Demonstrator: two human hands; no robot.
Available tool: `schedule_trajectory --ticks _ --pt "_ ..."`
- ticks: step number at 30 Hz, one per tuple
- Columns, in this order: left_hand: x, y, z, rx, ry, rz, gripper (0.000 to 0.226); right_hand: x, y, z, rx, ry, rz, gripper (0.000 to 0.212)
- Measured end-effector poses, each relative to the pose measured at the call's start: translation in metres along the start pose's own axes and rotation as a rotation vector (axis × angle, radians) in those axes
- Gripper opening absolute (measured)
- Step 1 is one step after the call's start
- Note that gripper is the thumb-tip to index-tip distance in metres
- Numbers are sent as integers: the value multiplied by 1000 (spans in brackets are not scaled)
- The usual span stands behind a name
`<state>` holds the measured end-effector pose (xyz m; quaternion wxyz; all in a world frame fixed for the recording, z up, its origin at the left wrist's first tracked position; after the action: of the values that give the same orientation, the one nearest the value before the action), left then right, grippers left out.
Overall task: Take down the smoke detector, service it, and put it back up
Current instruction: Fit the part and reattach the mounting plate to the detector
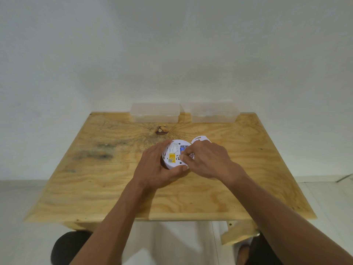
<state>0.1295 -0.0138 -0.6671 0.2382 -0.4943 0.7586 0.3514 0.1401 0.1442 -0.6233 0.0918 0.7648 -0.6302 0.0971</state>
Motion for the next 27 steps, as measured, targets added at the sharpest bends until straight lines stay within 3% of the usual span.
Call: schedule_trajectory --ticks 4,7,9,11,14,16,19,27 --pt "-2 -2 -1 -12 21 -11 75 -9 1 -2 123 106 -8 30" --pt "-2 -3 -2 -6 29 -31 81 -20 -3 -8 154 325 10 31" --pt "1 -3 -1 4 38 -70 84 -35 -6 -11 32 532 165 25" --pt "5 -3 0 9 50 -105 89 -51 -9 -9 -35 692 395 35" --pt "8 -3 1 19 58 -137 95 -62 -17 -2 49 808 617 43" --pt "9 -3 1 28 65 -148 97 -65 -16 2 114 961 677 34" --pt "10 -4 2 28 63 -157 97 -63 -14 4 168 1188 684 23" --pt "5 -2 0 2 58 -108 92 -53 -16 2 72 1445 556 29"
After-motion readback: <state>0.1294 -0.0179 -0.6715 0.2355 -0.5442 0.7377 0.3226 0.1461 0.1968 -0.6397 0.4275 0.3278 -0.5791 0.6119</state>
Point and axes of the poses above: each hand's wrist, its own y-axis towards the middle knuckle, its own z-axis out of the palm, x = y × z, the point moved 5 cm from there along y, towards the middle knuckle, and after that the axes turned 2 degrees about -z, right-handed, at the moved point
